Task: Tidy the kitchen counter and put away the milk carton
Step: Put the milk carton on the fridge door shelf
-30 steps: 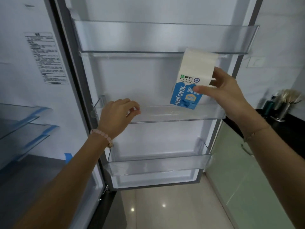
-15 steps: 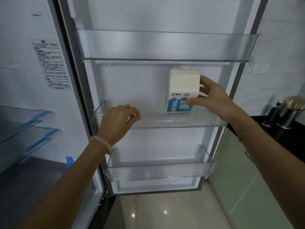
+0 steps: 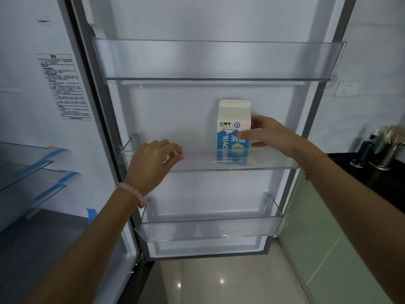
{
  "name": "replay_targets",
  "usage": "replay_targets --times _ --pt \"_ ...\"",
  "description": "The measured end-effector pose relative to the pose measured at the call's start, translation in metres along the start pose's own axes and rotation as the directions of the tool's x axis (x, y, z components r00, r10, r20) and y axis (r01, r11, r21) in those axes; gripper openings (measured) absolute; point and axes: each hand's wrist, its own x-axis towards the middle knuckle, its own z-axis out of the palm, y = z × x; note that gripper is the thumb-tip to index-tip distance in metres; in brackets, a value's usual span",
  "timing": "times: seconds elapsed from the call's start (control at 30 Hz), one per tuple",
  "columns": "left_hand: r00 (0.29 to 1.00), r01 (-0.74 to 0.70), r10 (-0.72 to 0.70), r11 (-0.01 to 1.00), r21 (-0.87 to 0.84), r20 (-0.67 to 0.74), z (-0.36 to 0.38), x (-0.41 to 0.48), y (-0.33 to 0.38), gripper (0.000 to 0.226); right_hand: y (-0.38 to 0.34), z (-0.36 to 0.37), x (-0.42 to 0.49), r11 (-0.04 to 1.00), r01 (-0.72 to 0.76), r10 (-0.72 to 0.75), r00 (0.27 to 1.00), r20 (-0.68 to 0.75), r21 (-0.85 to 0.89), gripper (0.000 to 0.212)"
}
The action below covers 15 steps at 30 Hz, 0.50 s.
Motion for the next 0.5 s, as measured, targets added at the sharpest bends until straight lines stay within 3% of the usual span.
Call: replay_targets --times 0.3,0.5 --pt "1.0 0.009 -0.009 1.0 -0.008 0.004 -0.001 0.0 0.001 0.025 0.0 -0.015 0.005 0.998 -0.031 0.038 0.99 0.135 -0.054 0.054" --pt "1.0 0.0 0.0 1.0 -0.01 -0.003 0.0 -0.001 0.001 0.021 0.001 -0.015 0.001 0.995 0.0 0.01 0.995 0.102 -0.102 0.051"
